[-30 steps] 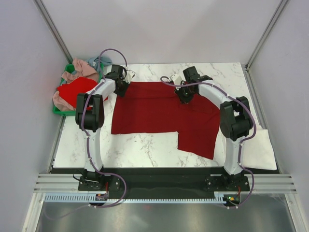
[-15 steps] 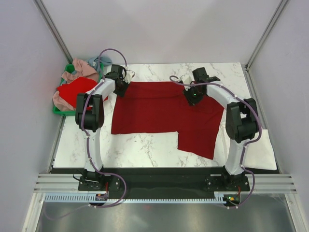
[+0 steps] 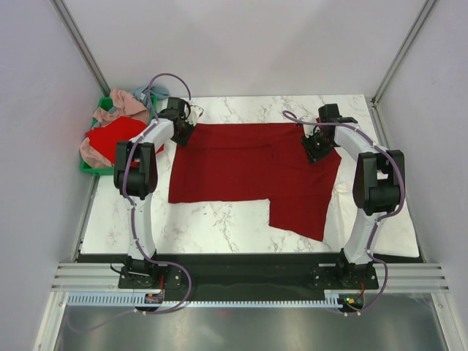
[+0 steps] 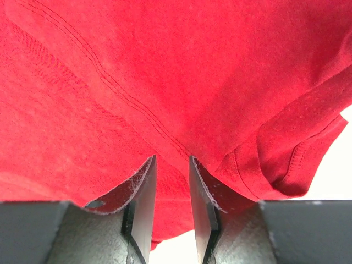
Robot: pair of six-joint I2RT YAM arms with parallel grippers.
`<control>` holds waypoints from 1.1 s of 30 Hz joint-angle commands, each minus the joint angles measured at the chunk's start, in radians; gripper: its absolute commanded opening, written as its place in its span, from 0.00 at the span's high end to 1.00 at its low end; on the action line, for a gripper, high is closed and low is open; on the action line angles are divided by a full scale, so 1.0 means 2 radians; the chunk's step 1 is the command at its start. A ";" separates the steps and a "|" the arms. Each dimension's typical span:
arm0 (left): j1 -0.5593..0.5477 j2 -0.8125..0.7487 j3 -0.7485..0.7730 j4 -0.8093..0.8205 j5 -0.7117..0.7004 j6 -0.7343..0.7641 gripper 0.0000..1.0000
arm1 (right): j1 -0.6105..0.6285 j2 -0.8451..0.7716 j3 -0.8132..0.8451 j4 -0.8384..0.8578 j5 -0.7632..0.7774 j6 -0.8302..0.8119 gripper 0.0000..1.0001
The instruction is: Fold and stack the t-shirts
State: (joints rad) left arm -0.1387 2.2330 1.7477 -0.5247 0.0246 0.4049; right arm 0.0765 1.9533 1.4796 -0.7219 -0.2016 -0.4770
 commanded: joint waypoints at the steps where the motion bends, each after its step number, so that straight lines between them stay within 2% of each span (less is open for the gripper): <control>1: 0.004 0.011 0.016 0.000 -0.011 0.004 0.74 | -0.012 -0.019 -0.001 -0.009 0.005 -0.011 0.61; 17: 0.003 0.009 0.017 0.000 -0.012 0.002 0.74 | -0.031 -0.009 -0.024 -0.011 0.006 -0.020 0.60; 30: 0.004 0.006 0.012 -0.001 -0.011 0.003 0.74 | -0.034 0.017 -0.020 -0.008 0.003 -0.016 0.62; 33: 0.003 0.006 0.011 -0.001 -0.011 0.003 0.74 | -0.035 0.020 -0.020 -0.006 0.000 -0.014 0.65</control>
State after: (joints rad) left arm -0.1368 2.2398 1.7531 -0.5259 0.0238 0.4049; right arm 0.0135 1.9835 1.4345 -0.7448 -0.1844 -0.5022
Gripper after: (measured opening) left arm 0.260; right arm 0.363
